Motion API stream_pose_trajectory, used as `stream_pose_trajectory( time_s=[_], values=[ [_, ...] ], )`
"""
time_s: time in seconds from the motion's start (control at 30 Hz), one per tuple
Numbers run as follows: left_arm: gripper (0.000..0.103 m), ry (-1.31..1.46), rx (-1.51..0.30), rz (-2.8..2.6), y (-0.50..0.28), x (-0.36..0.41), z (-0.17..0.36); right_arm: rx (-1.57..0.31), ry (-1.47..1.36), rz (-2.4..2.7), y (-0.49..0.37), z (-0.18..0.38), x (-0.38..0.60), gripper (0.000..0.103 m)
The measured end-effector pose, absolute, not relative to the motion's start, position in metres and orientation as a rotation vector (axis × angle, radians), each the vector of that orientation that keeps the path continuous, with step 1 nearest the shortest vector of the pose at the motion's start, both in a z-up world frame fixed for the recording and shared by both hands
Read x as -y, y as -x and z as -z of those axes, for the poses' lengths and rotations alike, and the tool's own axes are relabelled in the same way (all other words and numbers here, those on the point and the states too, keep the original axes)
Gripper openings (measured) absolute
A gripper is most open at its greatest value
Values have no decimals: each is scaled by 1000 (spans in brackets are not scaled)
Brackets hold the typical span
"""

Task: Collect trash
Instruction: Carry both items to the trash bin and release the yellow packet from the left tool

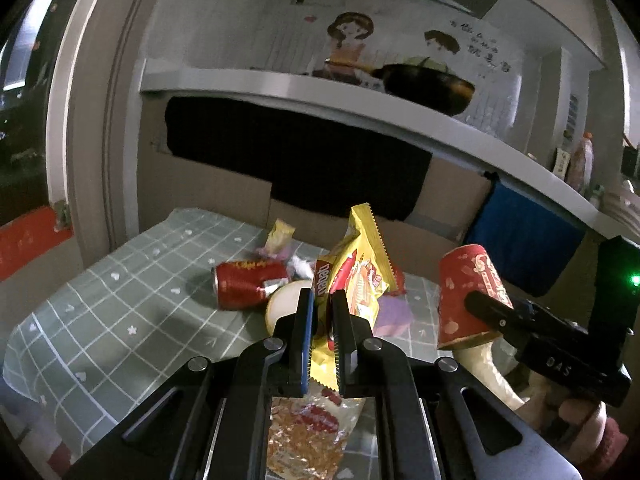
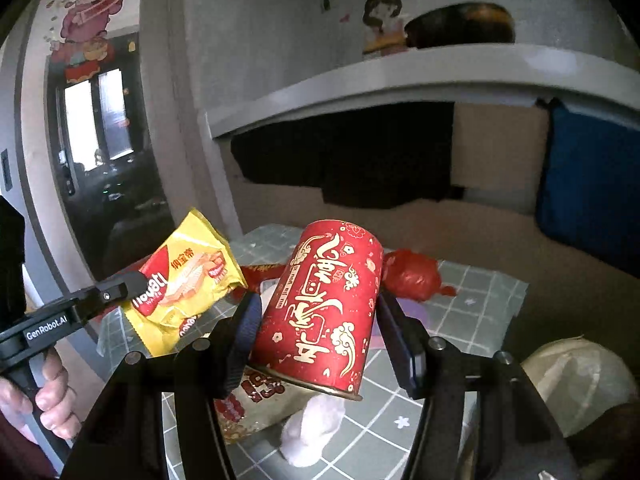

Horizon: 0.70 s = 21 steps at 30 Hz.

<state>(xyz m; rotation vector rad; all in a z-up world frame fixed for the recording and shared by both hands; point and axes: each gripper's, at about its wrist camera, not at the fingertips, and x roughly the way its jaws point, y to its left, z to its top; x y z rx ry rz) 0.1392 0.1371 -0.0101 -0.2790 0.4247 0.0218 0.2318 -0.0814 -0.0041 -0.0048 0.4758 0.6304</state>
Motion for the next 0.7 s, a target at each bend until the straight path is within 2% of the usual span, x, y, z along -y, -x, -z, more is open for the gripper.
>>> stream_pose_trajectory(
  time_s=[0.47,0.7],
  values=[
    [9,189,-372,113,-131,-44,-30,-349,71,-423,-177,-32,164,56],
    [9,181,-390,219,-147,16,-26,-317,91,-278,-161,-35,216,56]
  ],
)
